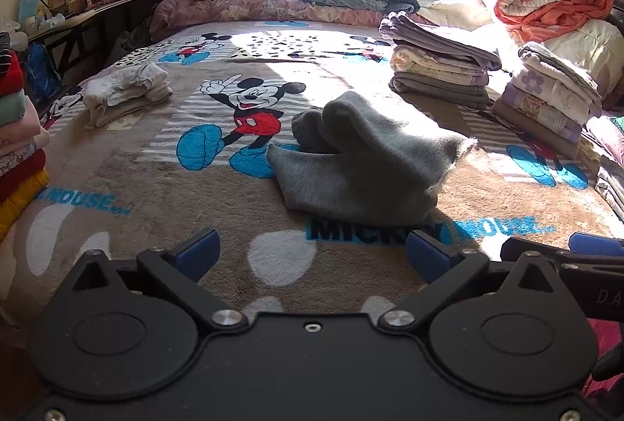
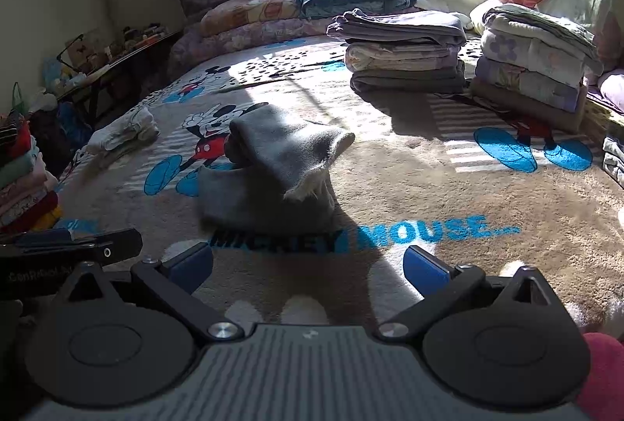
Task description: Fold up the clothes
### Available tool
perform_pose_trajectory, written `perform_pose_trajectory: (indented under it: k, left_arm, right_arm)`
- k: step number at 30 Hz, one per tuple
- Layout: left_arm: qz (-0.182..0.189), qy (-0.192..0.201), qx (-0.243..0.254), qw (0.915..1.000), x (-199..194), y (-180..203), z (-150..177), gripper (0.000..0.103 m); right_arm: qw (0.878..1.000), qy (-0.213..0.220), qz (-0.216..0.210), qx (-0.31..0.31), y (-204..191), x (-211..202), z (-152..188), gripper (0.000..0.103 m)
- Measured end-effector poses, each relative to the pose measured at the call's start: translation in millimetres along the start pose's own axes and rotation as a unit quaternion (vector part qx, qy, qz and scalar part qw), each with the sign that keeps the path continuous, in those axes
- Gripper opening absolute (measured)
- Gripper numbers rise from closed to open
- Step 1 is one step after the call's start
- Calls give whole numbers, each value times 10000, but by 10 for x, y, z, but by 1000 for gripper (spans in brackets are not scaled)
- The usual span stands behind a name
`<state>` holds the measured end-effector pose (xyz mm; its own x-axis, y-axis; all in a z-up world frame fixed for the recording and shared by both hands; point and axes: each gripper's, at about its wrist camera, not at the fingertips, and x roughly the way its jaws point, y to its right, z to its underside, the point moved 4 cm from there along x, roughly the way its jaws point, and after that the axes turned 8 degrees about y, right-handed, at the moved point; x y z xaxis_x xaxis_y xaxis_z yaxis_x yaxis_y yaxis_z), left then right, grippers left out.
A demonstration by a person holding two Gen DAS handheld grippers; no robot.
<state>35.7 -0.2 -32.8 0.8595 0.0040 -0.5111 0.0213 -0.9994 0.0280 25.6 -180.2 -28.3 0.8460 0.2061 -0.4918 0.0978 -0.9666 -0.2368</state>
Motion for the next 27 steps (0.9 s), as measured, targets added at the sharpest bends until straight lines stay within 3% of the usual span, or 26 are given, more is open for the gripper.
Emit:
perform_pose_trajectory:
  k: [27]
  left_arm:
    - [59, -55, -26, 10000, 81, 11, 38, 103]
  right_arm:
    - [10000, -60, -58, 32, 12, 72, 45, 103]
